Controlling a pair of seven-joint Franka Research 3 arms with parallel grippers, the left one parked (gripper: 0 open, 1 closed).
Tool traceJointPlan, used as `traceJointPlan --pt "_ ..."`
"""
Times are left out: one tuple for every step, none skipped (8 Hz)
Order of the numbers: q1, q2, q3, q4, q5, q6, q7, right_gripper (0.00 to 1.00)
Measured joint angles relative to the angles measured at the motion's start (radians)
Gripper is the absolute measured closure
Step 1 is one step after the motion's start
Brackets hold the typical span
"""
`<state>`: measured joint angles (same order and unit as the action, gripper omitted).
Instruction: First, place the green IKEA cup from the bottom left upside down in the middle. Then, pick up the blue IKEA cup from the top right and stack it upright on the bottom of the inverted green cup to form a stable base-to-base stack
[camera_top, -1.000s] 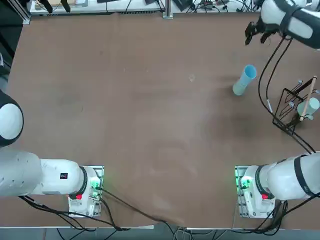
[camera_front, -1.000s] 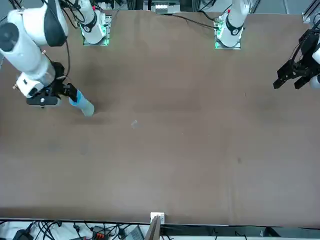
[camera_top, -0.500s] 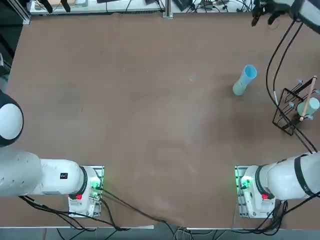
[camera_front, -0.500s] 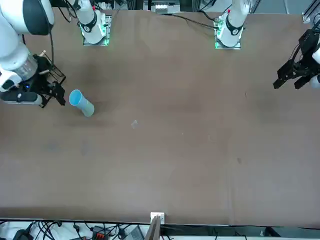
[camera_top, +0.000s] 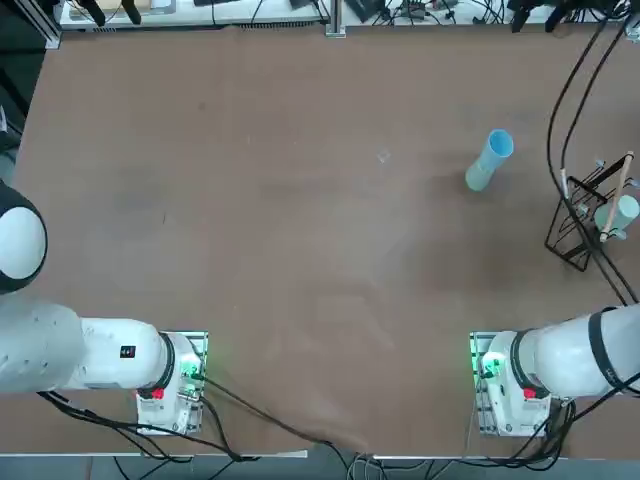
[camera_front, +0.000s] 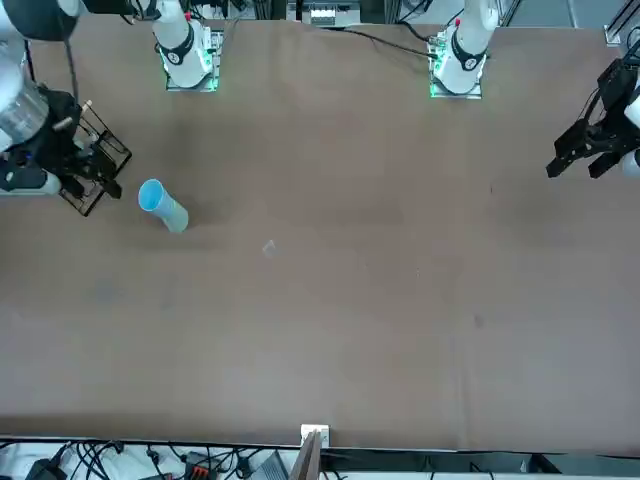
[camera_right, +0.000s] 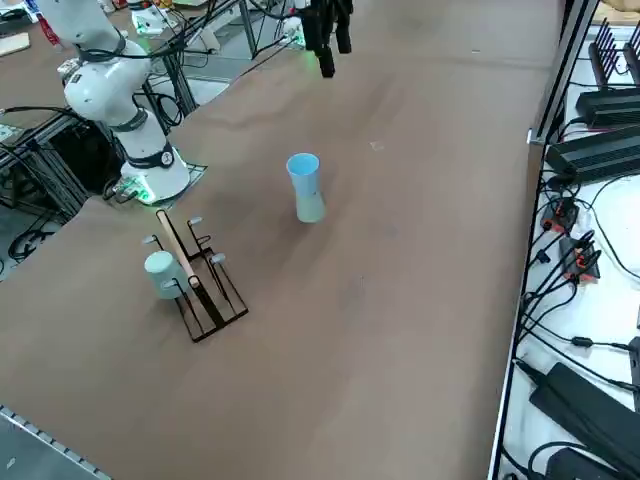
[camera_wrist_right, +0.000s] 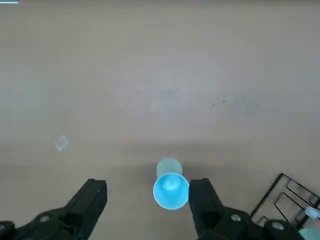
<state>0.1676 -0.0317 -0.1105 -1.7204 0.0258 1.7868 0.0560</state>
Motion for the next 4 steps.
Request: traceJointPlan --pt "-0.076 -0.001 0.064 0.034 0.002 -0.044 -0.004 0.0" --pt "-0.134 -0.002 0.105 0.062 0.002 -0.085 -0.008 0.0" --pt "-0.175 -0.002 0.139 0.08 0.003 -0.114 -0.014 0.0" --pt "-0.209 -0.003 0.176 0.087 0.003 -0.127 -0.015 0.0"
